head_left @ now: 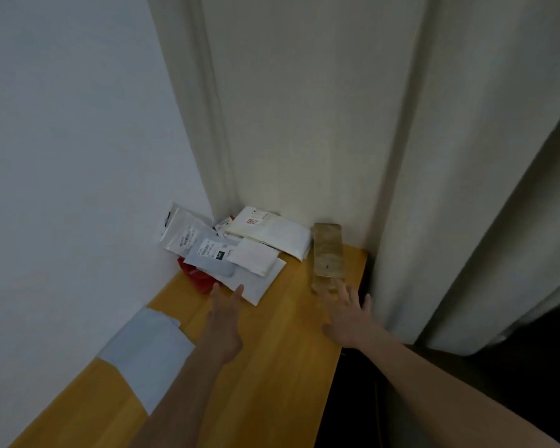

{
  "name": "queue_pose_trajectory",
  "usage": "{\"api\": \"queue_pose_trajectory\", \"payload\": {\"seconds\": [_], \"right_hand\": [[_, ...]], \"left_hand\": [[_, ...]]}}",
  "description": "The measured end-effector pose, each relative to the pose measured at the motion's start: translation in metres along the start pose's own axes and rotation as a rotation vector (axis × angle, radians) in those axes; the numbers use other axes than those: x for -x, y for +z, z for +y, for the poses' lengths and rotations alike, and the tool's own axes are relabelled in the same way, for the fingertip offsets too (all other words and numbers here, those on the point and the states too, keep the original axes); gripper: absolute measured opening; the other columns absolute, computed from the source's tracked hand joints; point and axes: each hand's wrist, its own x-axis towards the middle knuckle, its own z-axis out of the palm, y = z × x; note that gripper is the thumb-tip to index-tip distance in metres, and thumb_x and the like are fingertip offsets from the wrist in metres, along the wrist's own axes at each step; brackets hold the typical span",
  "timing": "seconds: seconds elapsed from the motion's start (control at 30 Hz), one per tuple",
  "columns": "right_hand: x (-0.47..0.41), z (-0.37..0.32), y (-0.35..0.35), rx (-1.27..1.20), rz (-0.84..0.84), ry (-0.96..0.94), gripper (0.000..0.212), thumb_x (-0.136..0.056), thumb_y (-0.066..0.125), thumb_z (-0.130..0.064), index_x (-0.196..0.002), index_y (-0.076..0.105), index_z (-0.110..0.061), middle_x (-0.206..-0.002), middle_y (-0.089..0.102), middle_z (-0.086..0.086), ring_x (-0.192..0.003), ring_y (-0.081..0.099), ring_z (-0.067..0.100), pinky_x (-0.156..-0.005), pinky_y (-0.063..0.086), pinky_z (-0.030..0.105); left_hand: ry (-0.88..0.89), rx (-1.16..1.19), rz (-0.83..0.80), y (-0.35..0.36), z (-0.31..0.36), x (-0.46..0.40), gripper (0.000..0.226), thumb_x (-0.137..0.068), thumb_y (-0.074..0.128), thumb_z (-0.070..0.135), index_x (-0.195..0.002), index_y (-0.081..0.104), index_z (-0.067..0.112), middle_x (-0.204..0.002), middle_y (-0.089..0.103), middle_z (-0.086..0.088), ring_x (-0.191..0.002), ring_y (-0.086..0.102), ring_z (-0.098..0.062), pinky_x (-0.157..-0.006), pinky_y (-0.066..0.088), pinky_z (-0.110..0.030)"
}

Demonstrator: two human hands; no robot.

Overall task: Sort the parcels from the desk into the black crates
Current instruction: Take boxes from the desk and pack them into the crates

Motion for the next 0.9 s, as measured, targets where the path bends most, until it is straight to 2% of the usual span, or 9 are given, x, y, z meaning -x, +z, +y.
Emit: {"api": "queue_pose_trajectory", "payload": {"seconds": [0.07,0.17,0.23,0.27,0.33,0.43,0.57,0.73,0.9], "right_hand": [[-0.031,-0.005,-0.006,-0.007,-0.033,0.016,0.081,-0.096,0.053,-0.024,-0.155,0.000,-0.040,-0.163,-0.009,0.007,-0.150,-0.005,0.035,-0.118,-0.001,0.063],[-0.084,-0.008,-0.004,-0.051,-0.100,-0.009,0.088,-0.096,0.047,-0.018,-0.153,-0.014,-0.042,-0.164,-0.002,0.009,-0.149,0.000,0.040,-0.117,0.006,0.064],[-0.142,0.001,0.015,-0.164,-0.121,-0.049,0.107,-0.093,0.047,-0.013,-0.126,-0.042,-0.063,-0.165,0.006,0.008,-0.144,0.022,0.044,-0.113,0.025,0.065],[-0.177,0.008,0.029,-0.197,-0.112,-0.036,0.112,-0.091,0.048,-0.012,-0.112,-0.047,-0.068,-0.164,0.011,0.007,-0.138,0.033,0.045,-0.108,0.035,0.065],[-0.200,0.001,0.016,-0.230,-0.088,0.008,0.110,-0.092,0.051,-0.014,-0.119,-0.042,-0.066,-0.161,0.016,0.009,-0.133,0.041,0.042,-0.103,0.043,0.060],[-0.217,-0.001,-0.010,-0.151,-0.079,0.037,0.082,-0.102,0.043,-0.018,-0.152,-0.017,-0.043,-0.163,-0.012,0.012,-0.149,0.011,0.037,-0.114,0.027,0.052],[-0.267,0.017,-0.002,-0.142,-0.082,0.137,0.085,-0.099,0.046,-0.028,-0.150,-0.020,-0.043,-0.159,-0.028,0.007,-0.145,-0.018,0.048,-0.112,0.010,0.073],[-0.295,0.026,0.020,-0.164,-0.187,0.274,0.090,-0.098,0.050,-0.024,-0.150,-0.021,-0.043,-0.153,-0.041,0.010,-0.144,-0.016,0.051,-0.111,0.019,0.071],[-0.304,0.027,0.018,-0.210,-0.101,0.381,0.100,-0.092,0.061,-0.025,-0.152,-0.018,-0.039,-0.150,-0.041,0.017,-0.144,-0.004,0.047,-0.107,0.027,0.067]], "left_hand": [[-0.029,0.045,0.062,-0.008,-0.009,-0.015,0.102,-0.084,0.060,-0.011,-0.157,0.001,0.029,-0.158,-0.027,-0.013,-0.145,0.024,-0.031,-0.079,0.048,-0.024],[-0.056,0.028,0.158,-0.023,-0.016,-0.040,0.098,-0.084,0.066,-0.003,-0.156,0.005,0.022,-0.159,-0.021,-0.016,-0.149,0.011,-0.029,-0.095,0.043,-0.025],[-0.083,0.022,0.194,-0.033,-0.015,-0.059,0.096,-0.084,0.069,0.000,-0.156,0.008,0.021,-0.159,-0.015,-0.017,-0.148,0.014,-0.029,-0.098,0.038,-0.022],[-0.108,0.023,0.204,-0.037,-0.014,-0.070,0.095,-0.084,0.069,0.000,-0.155,0.010,0.021,-0.158,-0.013,-0.016,-0.146,0.020,-0.030,-0.099,0.038,-0.022],[-0.157,0.005,0.204,-0.041,-0.012,-0.093,0.093,-0.084,0.070,0.002,-0.155,0.013,0.021,-0.158,-0.013,-0.015,-0.146,0.022,-0.031,-0.105,0.037,-0.026],[-0.210,-0.029,0.191,-0.041,-0.013,-0.128,0.088,-0.088,0.069,0.012,-0.155,0.013,0.019,-0.159,-0.017,-0.015,-0.149,0.014,-0.032,-0.111,0.034,-0.030],[-0.238,-0.030,0.141,-0.029,-0.013,-0.163,0.086,-0.091,0.066,0.021,-0.157,0.009,0.021,-0.160,-0.019,-0.011,-0.148,0.018,-0.033,-0.116,0.031,-0.035],[-0.329,-0.076,0.036,-0.019,-0.018,-0.185,0.086,-0.093,0.064,0.030,-0.157,0.007,0.024,-0.159,-0.019,-0.010,-0.147,0.019,-0.035,-0.114,0.035,-0.041],[-0.371,-0.081,-0.049,-0.023,-0.025,-0.189,0.083,-0.094,0.063,0.030,-0.156,0.008,0.022,-0.159,-0.021,-0.014,-0.148,0.020,-0.034,-0.115,0.032,-0.037]]}}
